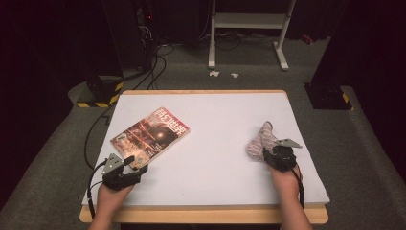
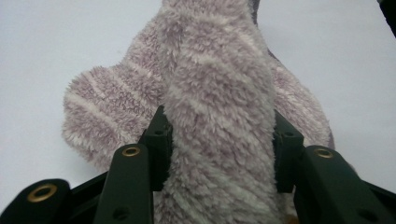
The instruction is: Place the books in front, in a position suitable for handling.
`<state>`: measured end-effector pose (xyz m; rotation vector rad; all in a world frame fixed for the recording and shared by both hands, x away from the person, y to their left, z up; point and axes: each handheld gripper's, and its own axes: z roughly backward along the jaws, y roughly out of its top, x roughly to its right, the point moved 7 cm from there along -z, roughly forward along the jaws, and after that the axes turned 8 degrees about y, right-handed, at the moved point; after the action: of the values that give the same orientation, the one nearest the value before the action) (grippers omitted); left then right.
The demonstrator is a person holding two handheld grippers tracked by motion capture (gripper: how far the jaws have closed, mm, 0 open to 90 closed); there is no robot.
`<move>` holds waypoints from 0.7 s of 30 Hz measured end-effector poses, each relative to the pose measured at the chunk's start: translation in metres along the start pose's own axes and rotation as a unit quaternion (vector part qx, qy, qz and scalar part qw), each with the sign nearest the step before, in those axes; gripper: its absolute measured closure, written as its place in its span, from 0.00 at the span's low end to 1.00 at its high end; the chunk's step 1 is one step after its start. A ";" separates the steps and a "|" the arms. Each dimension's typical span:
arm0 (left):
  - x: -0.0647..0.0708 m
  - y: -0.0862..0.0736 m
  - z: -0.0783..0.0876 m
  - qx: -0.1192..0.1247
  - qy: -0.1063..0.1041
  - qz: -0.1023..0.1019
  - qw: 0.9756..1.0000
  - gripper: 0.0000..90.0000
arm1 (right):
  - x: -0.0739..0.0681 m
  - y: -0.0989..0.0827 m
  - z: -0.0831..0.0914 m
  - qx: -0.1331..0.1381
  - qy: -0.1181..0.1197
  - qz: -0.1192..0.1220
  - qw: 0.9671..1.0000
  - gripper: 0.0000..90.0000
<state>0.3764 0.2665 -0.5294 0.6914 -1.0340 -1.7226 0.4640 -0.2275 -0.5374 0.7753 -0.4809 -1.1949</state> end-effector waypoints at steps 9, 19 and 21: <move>0.001 0.000 0.000 -0.004 -0.004 -0.002 1.000 0.32 | 0.004 0.000 -0.004 -0.002 -0.006 -0.009 1.000 0.51; 0.000 -0.002 -0.005 -0.019 0.001 -0.006 1.000 0.32 | -0.002 0.021 0.025 0.039 0.015 -0.008 0.999 0.27; -0.001 -0.002 -0.005 -0.021 0.003 -0.006 1.000 0.32 | -0.009 0.028 0.034 0.056 0.018 0.004 0.998 0.26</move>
<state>0.3803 0.2655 -0.5335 0.6770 -0.9879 -1.7457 0.4553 -0.2241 -0.4932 0.8890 -0.5231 -1.1519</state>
